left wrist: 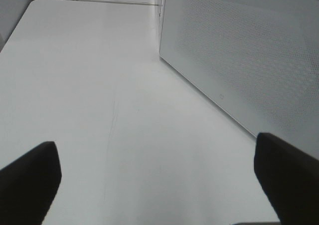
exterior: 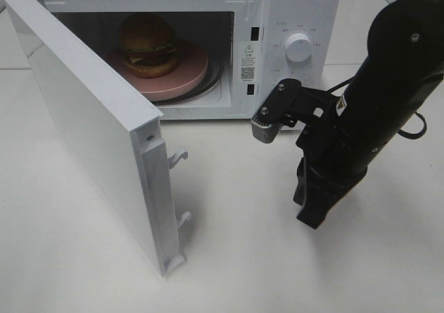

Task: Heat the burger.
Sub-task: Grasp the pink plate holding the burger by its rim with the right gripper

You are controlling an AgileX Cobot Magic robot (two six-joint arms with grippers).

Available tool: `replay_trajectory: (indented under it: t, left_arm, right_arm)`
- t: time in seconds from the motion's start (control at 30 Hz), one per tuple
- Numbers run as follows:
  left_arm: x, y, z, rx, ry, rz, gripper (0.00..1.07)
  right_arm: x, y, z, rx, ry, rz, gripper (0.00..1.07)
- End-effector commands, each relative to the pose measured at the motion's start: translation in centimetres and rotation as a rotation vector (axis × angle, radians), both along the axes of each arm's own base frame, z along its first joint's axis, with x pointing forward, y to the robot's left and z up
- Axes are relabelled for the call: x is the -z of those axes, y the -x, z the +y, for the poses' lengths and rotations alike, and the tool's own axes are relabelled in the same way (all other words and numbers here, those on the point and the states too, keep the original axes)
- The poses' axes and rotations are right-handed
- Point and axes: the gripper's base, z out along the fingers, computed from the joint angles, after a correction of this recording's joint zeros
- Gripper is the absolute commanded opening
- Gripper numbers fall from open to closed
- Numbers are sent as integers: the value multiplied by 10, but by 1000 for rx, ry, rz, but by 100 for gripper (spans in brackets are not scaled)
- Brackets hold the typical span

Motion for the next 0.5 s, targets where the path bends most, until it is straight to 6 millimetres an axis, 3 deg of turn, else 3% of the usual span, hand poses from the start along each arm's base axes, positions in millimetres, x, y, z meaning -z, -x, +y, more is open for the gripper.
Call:
replay_trajectory:
  t: [0.03,0.07,0.13,0.23,0.5]
  left_arm:
    - [0,0,0,-5,7,-12,100]
    - [0,0,0,-5,7,-12,100]
    - [0,0,0,-5,7,-12,100]
    - [0,0,0,-5,7,-12,100]
    - [0,0,0,-5,7,-12,100]
  right_arm:
    - [-3,0,-2,-188,25,-29,9]
    - [-3,0,-2,-188,25,-29,9]
    - [-3,0,-2,-376,46,-64,10]
    - [-3,-1,-2,-503,60,-91,10]
    - [-4,-5,-4,-715,134,-162,13]
